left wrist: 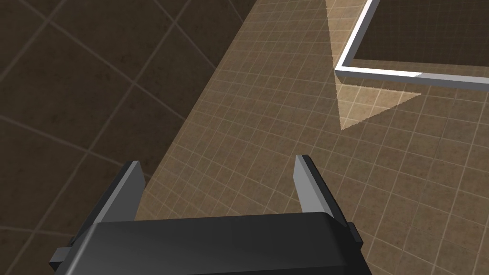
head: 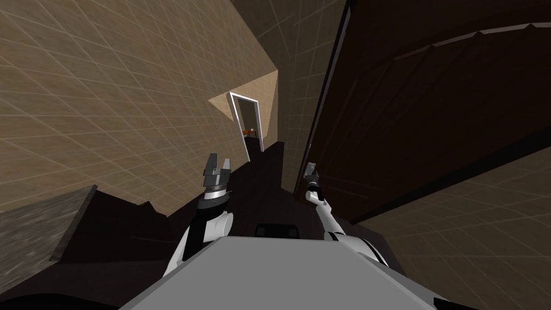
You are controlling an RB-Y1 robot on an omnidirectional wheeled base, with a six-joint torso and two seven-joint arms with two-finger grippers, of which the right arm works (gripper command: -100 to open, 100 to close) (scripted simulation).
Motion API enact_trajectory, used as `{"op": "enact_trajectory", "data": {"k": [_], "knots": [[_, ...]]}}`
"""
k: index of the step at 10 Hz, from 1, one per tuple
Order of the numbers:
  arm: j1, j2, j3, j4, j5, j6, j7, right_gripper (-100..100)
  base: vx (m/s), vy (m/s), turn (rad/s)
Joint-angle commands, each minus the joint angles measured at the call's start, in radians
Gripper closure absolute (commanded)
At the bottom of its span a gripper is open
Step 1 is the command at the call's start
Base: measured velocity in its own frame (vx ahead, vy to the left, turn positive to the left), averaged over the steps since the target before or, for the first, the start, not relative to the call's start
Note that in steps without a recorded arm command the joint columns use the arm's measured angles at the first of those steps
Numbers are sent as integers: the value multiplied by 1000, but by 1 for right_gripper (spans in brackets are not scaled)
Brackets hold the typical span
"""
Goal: Pull the door open
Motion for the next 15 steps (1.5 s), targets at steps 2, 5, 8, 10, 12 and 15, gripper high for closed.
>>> {"op": "enact_trajectory", "data": {"k": [2,5,8,10,12,15], "knots": [[-1,19,-4,-13,-40,8,-68,-100,-68,-21,14],[-6,39,-7,-19,-84,13,-131,-100,-82,-41,37],[-12,63,-11,-26,-138,18,-207,-100,-79,-18,30],[-15,74,-13,-30,-162,21,-240,-100,-84,-33,26],[0,36,-17,-30,-162,23,-259,-100,21,-2,57],[22,-23,-23,-27,-174,25,-307,-100,188,12,139]]}}
